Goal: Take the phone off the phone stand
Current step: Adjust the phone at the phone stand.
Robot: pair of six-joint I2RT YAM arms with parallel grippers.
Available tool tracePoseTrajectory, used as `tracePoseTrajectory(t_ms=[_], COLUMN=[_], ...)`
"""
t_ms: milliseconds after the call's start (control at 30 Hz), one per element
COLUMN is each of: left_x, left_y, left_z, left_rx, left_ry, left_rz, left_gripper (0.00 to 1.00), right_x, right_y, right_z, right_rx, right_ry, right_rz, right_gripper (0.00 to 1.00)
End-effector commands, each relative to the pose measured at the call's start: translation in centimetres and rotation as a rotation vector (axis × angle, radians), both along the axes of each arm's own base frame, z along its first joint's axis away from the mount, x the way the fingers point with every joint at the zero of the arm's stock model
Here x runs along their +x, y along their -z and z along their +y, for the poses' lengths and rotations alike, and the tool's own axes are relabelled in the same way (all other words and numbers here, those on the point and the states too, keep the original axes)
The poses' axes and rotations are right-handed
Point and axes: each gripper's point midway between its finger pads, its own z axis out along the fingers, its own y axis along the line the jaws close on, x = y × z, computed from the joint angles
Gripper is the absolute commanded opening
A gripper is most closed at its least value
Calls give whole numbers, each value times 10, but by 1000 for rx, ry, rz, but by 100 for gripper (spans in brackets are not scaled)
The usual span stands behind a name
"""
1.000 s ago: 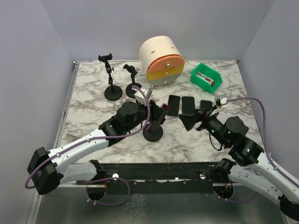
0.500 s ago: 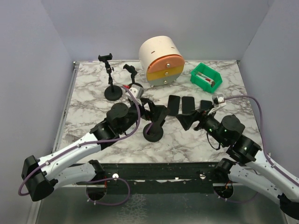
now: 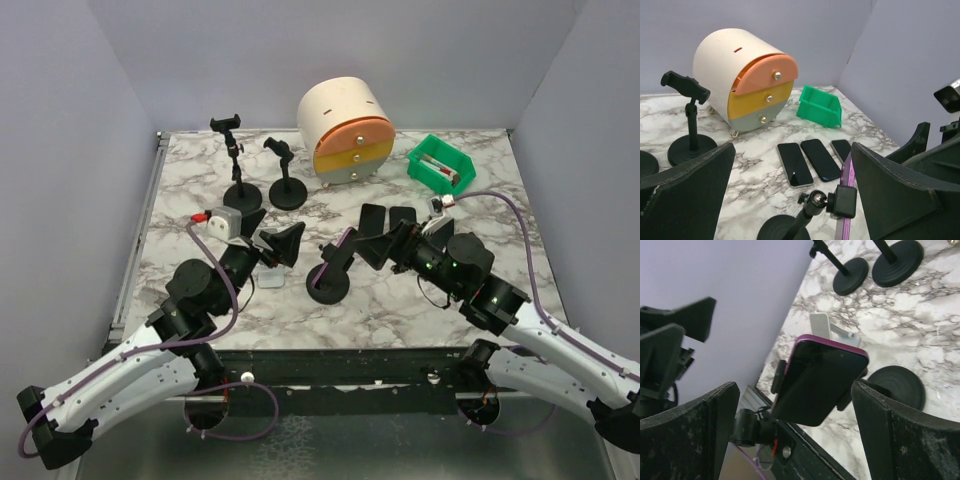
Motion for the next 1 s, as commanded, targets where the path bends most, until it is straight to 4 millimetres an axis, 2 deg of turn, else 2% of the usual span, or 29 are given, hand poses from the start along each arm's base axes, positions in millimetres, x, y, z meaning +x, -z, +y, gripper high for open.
tracePoseTrajectory(t_ms=[0, 200, 433, 567, 833, 967], left_x=[-11, -16, -15, -15, -18, -18], left_y=[7, 15, 26, 28, 32, 32], left_z=[7, 13, 15, 14, 10, 11], left_rx=[41, 60, 72, 75, 74, 73], left_ry=[22, 26, 12, 17, 43, 41], left_rz=[-31, -25, -10, -7, 8, 8], left_gripper=[98, 97, 97, 97, 97, 97], right_x=[2, 9, 15, 17, 28, 32], right_y=[-21, -1, 11, 18, 17, 23], right_z=[10, 20, 12, 14, 18, 19], right_rx=[140, 153, 173, 167, 171, 143], right_ry=[-8, 5, 69, 70, 98, 112], right_rz=[11, 103, 132, 143, 120, 133], right_gripper=[100, 100, 100, 100, 100, 100])
